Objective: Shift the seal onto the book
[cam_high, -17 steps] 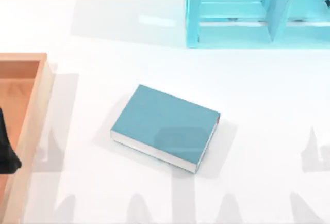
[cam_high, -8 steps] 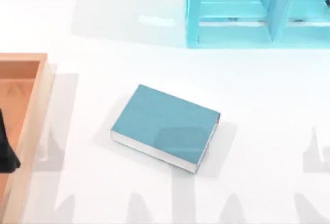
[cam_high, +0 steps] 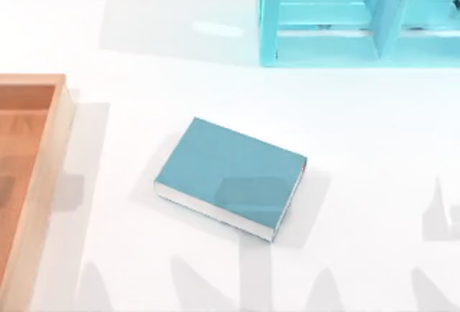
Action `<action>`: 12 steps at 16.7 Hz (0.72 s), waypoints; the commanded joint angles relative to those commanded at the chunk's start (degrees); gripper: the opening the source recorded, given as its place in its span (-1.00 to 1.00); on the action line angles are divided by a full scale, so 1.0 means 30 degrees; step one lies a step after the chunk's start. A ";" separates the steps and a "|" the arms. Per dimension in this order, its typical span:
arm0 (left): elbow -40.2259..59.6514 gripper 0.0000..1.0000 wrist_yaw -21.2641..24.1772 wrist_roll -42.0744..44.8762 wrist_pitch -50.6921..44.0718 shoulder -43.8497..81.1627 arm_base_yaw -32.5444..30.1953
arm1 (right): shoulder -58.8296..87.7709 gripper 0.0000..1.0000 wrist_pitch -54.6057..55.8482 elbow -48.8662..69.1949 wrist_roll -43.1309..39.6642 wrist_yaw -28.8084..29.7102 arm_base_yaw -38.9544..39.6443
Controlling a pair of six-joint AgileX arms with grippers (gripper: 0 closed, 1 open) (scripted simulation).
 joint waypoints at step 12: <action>1.7782 1.00 0.0005 0.3168 -1.3882 2.2298 0.2980 | 0.0000 1.00 0.0000 0.0000 0.0000 0.0000 0.0000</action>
